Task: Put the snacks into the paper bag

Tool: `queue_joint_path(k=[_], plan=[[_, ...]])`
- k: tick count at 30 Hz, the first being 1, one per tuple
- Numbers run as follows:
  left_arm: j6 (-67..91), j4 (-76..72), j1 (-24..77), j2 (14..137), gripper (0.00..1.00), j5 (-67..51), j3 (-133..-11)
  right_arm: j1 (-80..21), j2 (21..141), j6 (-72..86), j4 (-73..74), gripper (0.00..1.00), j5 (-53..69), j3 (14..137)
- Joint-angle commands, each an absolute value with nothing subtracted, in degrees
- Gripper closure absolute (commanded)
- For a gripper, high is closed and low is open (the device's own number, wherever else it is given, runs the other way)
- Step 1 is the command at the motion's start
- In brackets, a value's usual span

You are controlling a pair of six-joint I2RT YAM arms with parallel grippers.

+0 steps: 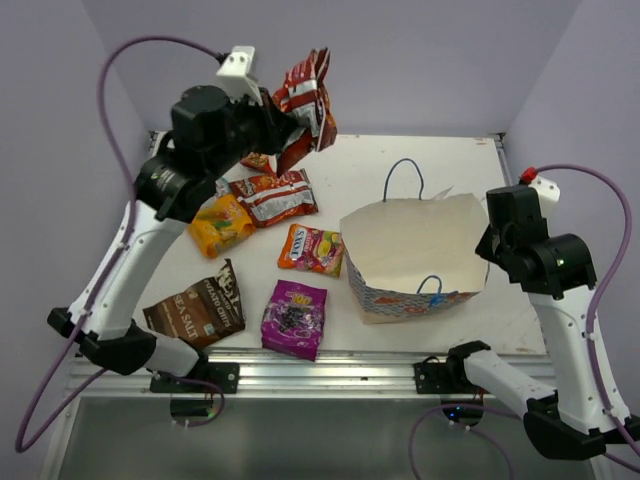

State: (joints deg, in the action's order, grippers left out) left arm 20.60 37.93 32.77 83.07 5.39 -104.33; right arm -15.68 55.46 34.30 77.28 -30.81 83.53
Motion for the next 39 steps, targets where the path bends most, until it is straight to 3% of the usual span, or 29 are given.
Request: queue_joint_path(k=[1,7,12,21,22,25,28,32,36,38,39], plan=[[26.8,38.43,35.32,83.23,1.0,-9.98,-111.88,-15.38,55.02,33.58,91.14,1.0,-30.59,84.02],[30.85,27.26,46.12,84.28,1.0,-18.1,-102.06,-15.29,55.37,33.57,91.14,1.0,-30.76,83.94],[29.8,23.29,54.65,88.5,1.0,-18.19,-100.2,-15.29,55.46,33.57,91.14,1.0,-31.03,83.94],[25.05,24.33,56.78,94.04,1.0,-15.21,-98.61,-15.29,55.11,34.01,91.06,1.0,-30.85,83.76],[24.35,25.04,56.78,94.48,0.73,-14.77,-98.79,-15.29,55.11,34.01,91.05,1.0,-30.85,83.85],[22.07,27.59,57.39,94.92,0.22,-11.96,-98.96,-15.38,55.2,34.01,90.97,1.0,-30.85,83.76],[20.22,28.48,57.66,92.64,0.0,-6.0,-99.32,-15.29,55.28,34.01,91.05,1.0,-30.85,83.76],[18.8,28.21,57.83,82.49,0.0,11.46,-96.43,-15.29,55.28,33.75,91.05,1.0,-30.76,83.94],[28.8,35.55,57.83,71.3,0.0,49.45,-84.05,-15.29,55.28,33.66,91.05,1.0,-30.41,83.94],[31.81,37.61,55.48,68.83,0.0,50.64,-73.42,-15.29,54.85,33.75,91.05,1.0,-30.24,83.85],[32.77,40.4,53.11,69.43,0.0,44.01,-70.52,-15.29,54.76,33.66,90.97,1.0,-30.15,83.76]])
